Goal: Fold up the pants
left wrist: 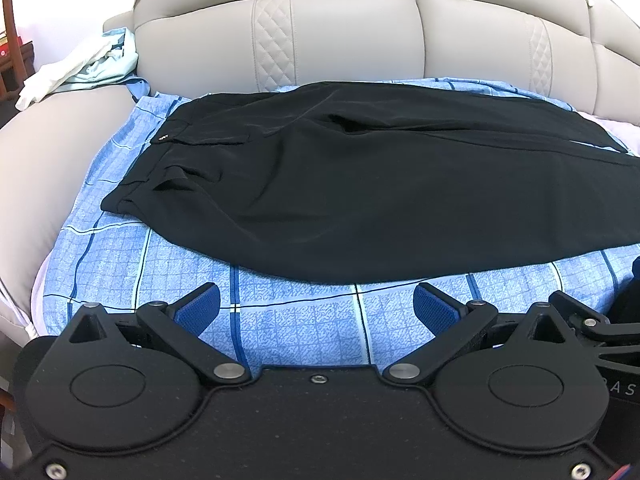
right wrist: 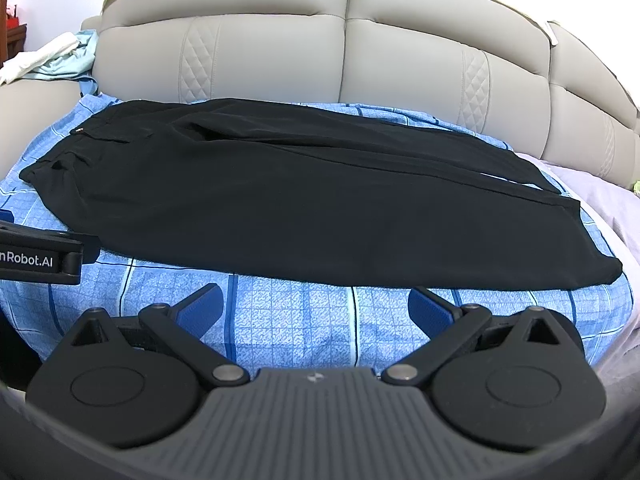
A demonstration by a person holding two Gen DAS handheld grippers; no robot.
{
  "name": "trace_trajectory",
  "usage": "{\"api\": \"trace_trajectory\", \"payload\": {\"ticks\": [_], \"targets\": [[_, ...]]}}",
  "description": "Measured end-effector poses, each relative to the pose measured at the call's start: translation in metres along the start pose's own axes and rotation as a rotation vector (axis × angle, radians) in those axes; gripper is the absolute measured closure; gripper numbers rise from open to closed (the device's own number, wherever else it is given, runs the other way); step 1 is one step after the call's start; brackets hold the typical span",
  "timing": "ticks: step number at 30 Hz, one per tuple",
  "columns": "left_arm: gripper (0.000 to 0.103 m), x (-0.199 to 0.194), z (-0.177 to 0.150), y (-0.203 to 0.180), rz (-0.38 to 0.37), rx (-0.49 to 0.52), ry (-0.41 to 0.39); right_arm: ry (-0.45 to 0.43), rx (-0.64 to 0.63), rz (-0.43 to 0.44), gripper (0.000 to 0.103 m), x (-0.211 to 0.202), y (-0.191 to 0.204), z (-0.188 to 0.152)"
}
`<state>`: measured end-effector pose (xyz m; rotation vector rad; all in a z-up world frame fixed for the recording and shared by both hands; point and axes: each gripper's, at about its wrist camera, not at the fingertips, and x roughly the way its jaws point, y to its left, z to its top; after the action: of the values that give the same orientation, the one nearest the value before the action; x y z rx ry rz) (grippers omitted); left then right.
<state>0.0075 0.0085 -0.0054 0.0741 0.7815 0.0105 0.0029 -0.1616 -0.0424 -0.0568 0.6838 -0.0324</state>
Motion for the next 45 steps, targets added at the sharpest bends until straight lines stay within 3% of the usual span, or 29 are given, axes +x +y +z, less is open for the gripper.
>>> {"api": "trace_trajectory", "payload": {"ticks": [28, 31, 33, 36, 40, 43, 45], "targets": [[0.000, 0.003, 0.000, 0.002, 0.010, -0.006, 0.004, -0.003, 0.002, -0.005, 0.000, 0.000, 0.000, -0.001], [0.000, 0.011, 0.003, 0.009, 0.030, -0.020, 0.000, -0.024, 0.051, -0.010, 0.000, 0.001, -0.004, 0.000], [0.000, 0.021, 0.007, 0.020, 0.070, -0.033, 0.004, -0.050, 0.111, 0.049, 0.000, 0.002, -0.012, 0.002], [0.000, 0.034, 0.013, 0.045, 0.144, -0.100, -0.008, -0.049, 0.197, 0.153, 0.000, 0.015, -0.023, 0.014], [0.000, 0.053, 0.023, 0.093, 0.239, -0.253, -0.043, -0.084, 0.167, 0.164, 0.000, 0.041, -0.018, 0.042], [0.000, 0.066, 0.029, 0.138, 0.253, -0.428, -0.075, -0.090, 0.125, 0.211, 0.000, 0.067, -0.005, 0.071], [0.000, 0.075, 0.031, 0.170, 0.224, -0.559, -0.114, -0.105, 0.115, 0.274, 0.000, 0.084, 0.006, 0.094]]}}
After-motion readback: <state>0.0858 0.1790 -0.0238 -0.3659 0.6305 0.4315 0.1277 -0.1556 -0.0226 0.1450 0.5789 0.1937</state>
